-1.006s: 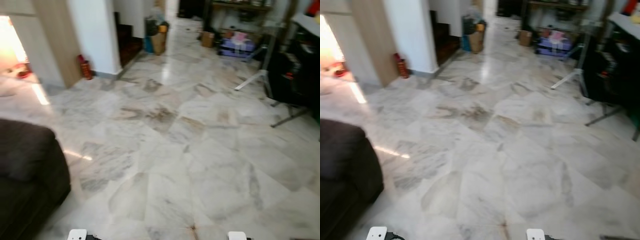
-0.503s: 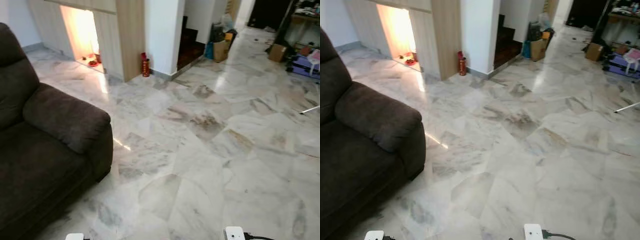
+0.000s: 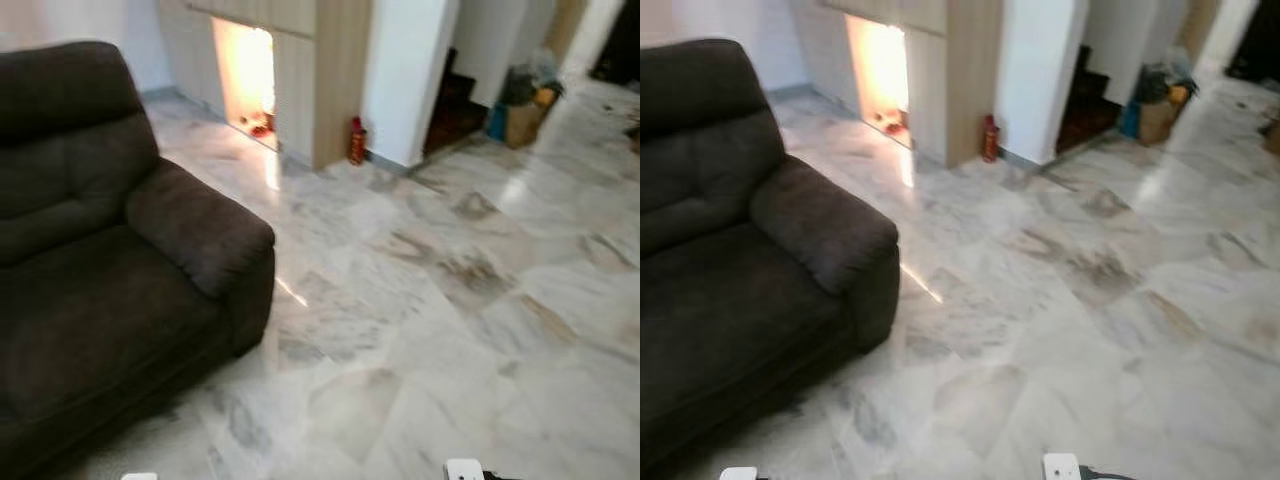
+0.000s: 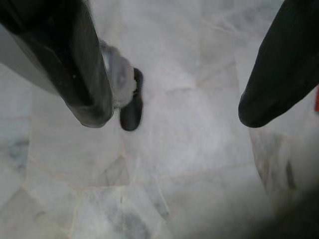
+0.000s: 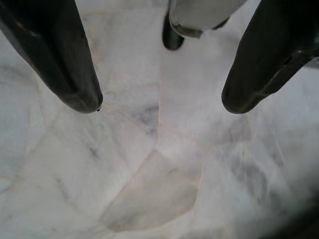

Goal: Move the pillow to the sofa from floor

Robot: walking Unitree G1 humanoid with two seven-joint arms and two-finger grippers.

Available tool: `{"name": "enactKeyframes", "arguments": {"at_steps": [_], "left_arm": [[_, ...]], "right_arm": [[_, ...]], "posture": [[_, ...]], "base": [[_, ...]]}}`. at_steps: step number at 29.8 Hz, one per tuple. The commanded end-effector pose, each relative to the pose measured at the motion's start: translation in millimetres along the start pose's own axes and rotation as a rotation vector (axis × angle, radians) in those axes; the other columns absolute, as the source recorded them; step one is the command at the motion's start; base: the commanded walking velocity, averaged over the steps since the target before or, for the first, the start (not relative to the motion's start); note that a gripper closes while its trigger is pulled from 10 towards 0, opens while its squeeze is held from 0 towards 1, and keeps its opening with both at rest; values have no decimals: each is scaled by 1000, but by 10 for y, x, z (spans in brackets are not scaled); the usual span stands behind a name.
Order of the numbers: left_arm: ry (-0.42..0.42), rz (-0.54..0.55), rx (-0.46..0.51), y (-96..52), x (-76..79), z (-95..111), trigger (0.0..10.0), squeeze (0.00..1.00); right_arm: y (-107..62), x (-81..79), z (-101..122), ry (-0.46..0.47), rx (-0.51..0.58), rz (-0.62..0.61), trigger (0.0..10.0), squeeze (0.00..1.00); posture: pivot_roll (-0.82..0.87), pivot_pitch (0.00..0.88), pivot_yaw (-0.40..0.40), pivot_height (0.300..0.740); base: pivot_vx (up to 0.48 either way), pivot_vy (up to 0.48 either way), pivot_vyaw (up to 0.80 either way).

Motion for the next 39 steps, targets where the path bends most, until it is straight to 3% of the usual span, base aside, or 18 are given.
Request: {"name": "enactKeyframes", "arguments": {"at_steps": [1,36,39], "left_arm": [[4,19,-13,-18,-62,-43,10000,0],[2,31,-14,-31,-101,-65,10000,0],[-2,30,-12,-31,-102,-62,10000,0]], "right_arm": [[22,-49,68,-3,16,13,10000,0],[18,-70,18,-1,-6,15,10000,0],[13,-52,4,38,-5,0,10000,0]], "posture": [[-45,0,-32,740],[-29,0,-27,740],[-31,0,-25,740]], "base": [[0,0,800],[0,0,800],[0,0,533]]}}
Point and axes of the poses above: a point about 5 cm out from each wrist's last joint towards the gripper, its own y axis pointing out of the wrist towards the gripper, its own z axis along the axis of the wrist's last joint, x = y × z, the point moved 1 cm from there along y, pointing out of the wrist towards the gripper, and after that the axes turned 2 degrees about y, right-handed, at the moved point
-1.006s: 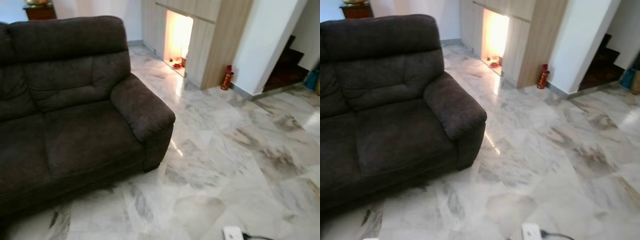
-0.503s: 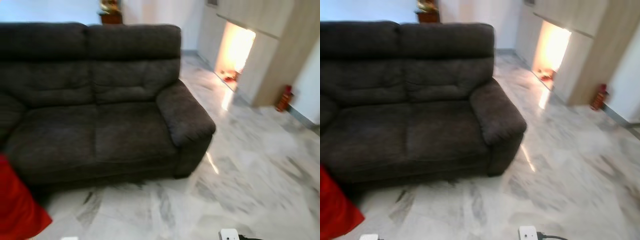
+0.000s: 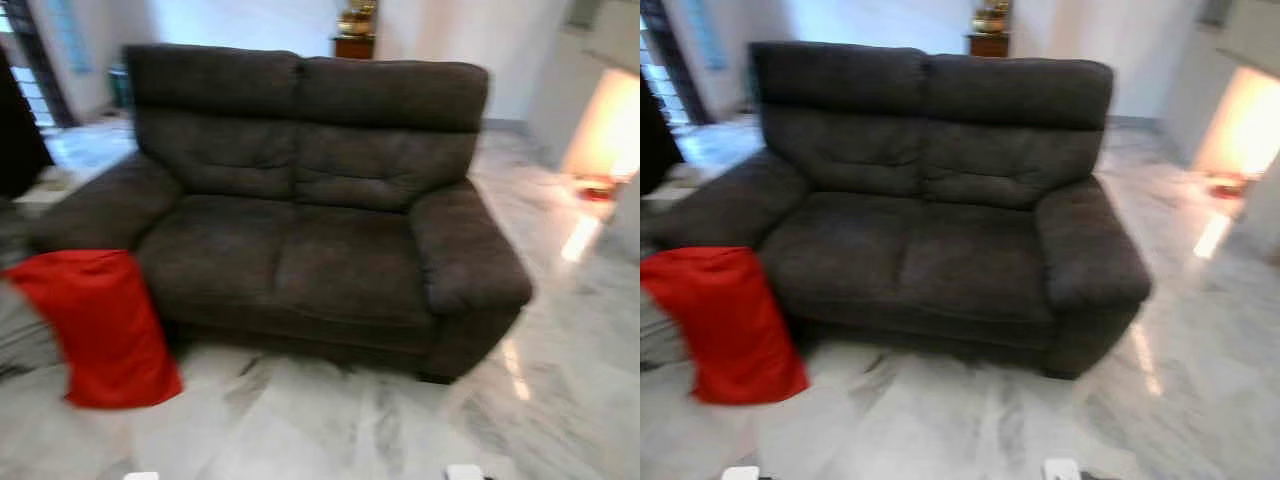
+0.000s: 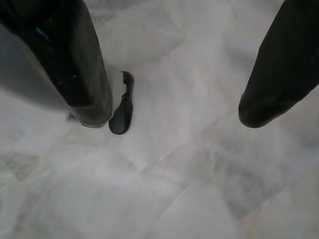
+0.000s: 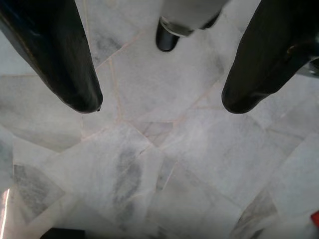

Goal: Move the pillow to the sofa from floor

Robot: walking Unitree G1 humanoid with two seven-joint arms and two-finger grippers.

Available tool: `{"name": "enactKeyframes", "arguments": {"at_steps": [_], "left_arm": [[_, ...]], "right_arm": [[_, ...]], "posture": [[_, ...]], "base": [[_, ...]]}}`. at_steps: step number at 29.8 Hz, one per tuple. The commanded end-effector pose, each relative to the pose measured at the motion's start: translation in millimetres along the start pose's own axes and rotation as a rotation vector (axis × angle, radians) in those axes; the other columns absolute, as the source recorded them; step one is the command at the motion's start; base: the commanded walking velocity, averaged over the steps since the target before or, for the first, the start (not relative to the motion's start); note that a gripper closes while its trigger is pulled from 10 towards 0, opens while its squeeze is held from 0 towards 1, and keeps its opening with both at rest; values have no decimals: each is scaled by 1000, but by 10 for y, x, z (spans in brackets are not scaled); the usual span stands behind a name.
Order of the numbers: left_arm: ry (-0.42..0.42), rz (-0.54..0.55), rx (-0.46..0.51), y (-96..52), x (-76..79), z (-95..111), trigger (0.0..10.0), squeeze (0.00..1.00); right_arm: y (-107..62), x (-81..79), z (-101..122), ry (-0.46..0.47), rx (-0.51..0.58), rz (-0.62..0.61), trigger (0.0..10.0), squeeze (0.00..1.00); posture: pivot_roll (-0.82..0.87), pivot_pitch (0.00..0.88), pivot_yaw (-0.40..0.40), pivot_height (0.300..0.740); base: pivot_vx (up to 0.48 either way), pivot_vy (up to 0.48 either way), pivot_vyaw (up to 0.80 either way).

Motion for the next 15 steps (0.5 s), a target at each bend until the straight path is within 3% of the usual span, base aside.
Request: {"name": "enactKeyframes", "arguments": {"at_steps": [1,7,15], "left_arm": [[-1,8,5,6,-29,38,10000,0],[-10,5,1,8,-18,32,10000,0],[-11,8,-4,8,-18,27,10000,0]], "right_arm": [[20,-43,58,23,15,3,10000,0],[16,-19,62,59,24,-8,10000,0],[25,-26,99,60,30,-3,10000,0]], "posture": [[-31,0,-25,740],[-33,1,-27,740],[-33,3,-30,740]], "base": [[0,0,0],[0,0,0],[0,369,0]]}}
Point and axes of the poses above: a point about 5 cm out from each wrist's last joint towards the gripper, its own y axis pointing out of the wrist towards the gripper, its own z axis along the axis of the wrist's last joint, x = y × z, the point moved 1 cm from there along y, pointing out of the wrist towards the gripper, and after that the axes turned 2 degrees about y, right-handed, at the moved point
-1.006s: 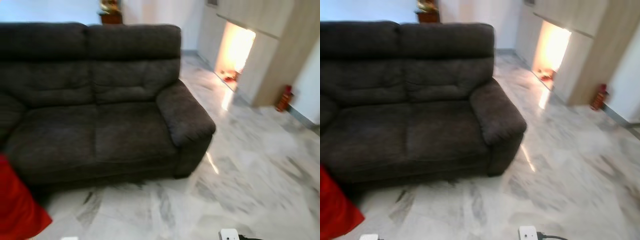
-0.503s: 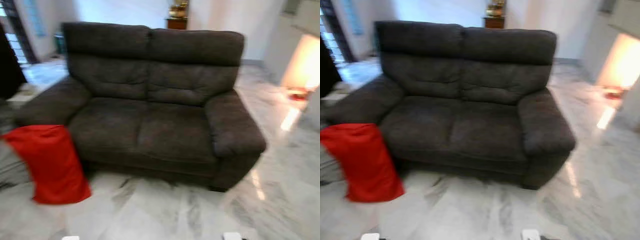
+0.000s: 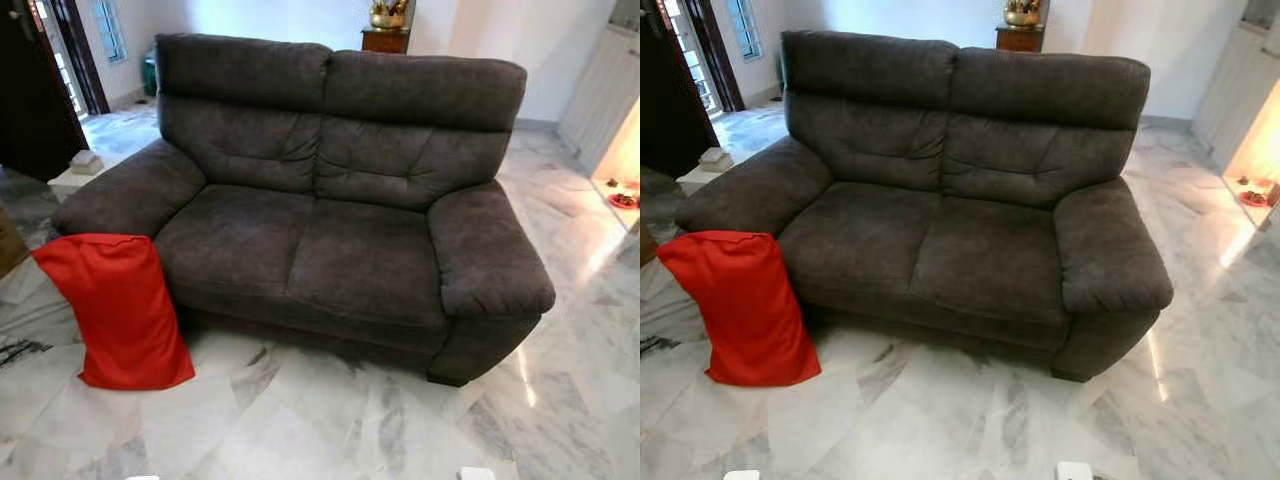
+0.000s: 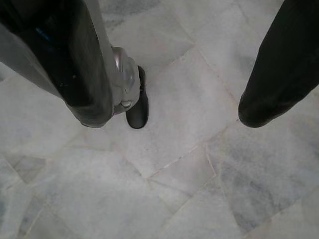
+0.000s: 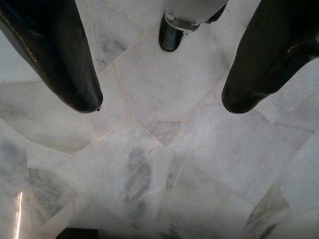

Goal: Move the pillow to the sofa from floor

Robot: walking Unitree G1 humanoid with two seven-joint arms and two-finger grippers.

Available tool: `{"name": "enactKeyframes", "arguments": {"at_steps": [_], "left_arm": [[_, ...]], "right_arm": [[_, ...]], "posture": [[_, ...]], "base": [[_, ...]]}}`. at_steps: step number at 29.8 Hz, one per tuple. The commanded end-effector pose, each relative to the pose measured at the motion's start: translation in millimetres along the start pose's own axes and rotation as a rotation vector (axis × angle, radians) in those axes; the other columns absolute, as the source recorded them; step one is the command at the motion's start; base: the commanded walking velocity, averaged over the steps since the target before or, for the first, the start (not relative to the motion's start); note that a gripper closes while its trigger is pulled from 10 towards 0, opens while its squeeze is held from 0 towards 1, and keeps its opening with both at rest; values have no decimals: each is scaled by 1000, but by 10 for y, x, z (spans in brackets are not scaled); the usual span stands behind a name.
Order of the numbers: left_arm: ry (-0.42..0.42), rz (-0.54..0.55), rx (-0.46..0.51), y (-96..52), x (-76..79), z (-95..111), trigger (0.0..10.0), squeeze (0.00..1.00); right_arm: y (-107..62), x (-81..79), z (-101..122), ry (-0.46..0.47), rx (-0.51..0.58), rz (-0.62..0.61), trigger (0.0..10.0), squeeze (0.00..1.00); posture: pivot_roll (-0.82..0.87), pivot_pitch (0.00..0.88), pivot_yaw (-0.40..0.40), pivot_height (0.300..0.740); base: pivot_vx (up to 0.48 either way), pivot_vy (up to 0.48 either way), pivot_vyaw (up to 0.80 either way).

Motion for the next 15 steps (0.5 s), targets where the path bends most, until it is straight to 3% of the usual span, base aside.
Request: {"name": "enactKeyframes", "arguments": {"at_steps": [1,15], "left_arm": [[-8,12,-18,-9,-30,-35,10000,0],[-3,8,-23,-11,-31,-46,10000,0]], "right_arm": [[16,-63,24,12,2,14,10000,0],[14,-68,18,20,4,18,10000,0]], "posture": [[-33,3,-30,740],[-35,4,-26,740]], "base": [[0,382,0],[0,381,0]]}}
Point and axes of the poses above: a point about 5 cm out from each wrist's last joint towards the gripper, its own y axis pointing out of the wrist towards the gripper, its own z axis along the axis of the wrist's last joint, x = y × z, the point moved 1 cm from there along y, pointing out of the wrist towards the gripper, and after that the axes turned 2 degrees about y, right-handed, at the moved point
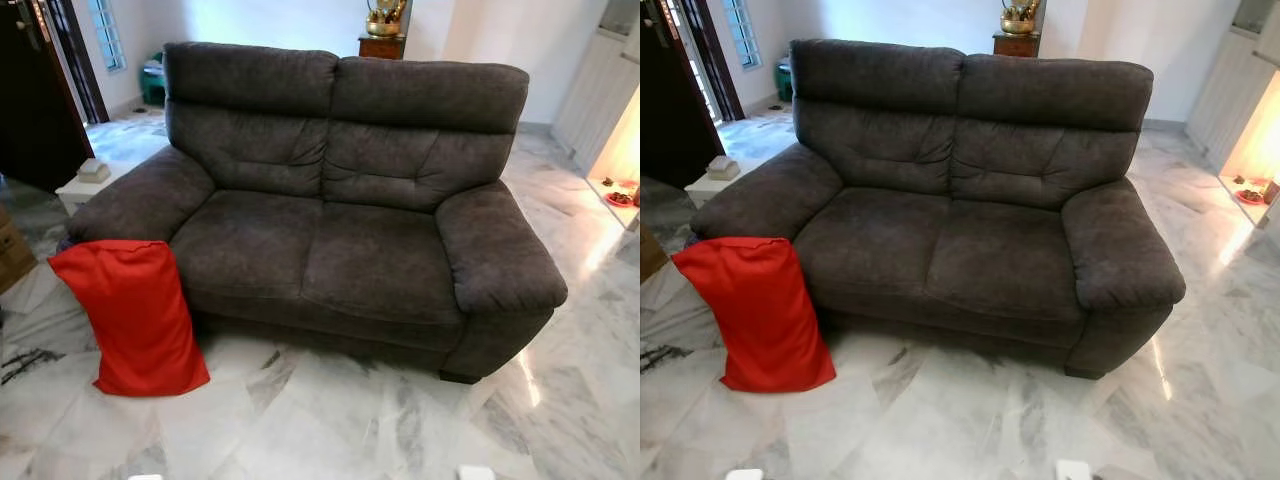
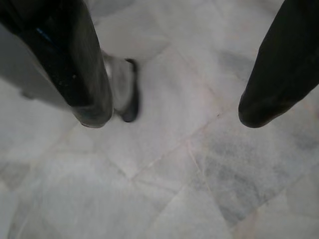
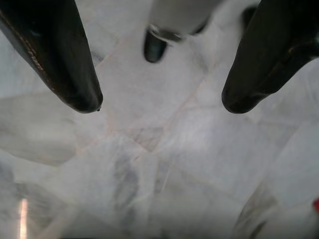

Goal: Move the pillow to the sofa from floor

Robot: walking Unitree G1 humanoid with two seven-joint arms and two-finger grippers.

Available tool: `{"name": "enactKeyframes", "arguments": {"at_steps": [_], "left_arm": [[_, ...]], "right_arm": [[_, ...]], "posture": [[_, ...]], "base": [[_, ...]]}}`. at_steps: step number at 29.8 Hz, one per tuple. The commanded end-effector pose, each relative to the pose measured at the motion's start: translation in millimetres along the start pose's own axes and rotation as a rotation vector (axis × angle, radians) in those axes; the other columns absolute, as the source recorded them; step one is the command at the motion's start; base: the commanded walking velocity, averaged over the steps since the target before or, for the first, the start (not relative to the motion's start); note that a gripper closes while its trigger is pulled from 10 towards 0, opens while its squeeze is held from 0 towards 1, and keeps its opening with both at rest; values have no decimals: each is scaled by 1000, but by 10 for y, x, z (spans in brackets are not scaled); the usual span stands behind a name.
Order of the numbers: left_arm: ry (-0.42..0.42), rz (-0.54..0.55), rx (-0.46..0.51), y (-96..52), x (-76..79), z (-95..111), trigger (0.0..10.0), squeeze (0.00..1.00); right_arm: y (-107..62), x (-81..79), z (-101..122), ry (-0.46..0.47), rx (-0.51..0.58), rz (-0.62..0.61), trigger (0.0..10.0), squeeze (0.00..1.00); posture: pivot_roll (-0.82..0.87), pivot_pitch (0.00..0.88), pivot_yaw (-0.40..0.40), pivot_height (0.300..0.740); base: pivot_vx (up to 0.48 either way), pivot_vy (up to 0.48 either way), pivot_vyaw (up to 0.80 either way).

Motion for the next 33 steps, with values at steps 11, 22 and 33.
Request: {"name": "enactKeyframes", "arguments": {"at_steps": [11,22,33], "left_arm": [[4,18,4,4,-72,52,10000,0],[7,15,-3,-1,-68,29,10000,0],[10,11,-8,-2,-66,19,10000,0]], "right_arm": [[20,-91,43,16,19,20,10000,0],[21,-69,64,27,29,-1,10000,0],[24,-80,76,29,35,3,10000,0]], "posture": [[-33,6,-23,740],[-39,8,-21,740],[-40,9,-17,740]], "base": [[0,381,0],[0,380,0],[0,378,0]]}}
Point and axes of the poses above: a point about 5 cm out from each wrist's last joint towards the gripper, its own y axis pointing out of the wrist towards the gripper, its own z axis along the axis of the wrist's last joint, x = y × z, the point moved 1 cm from there along y, pointing out of the wrist towards the gripper, and after that the axes turned 2 degrees about y, right-handed, at the moved point
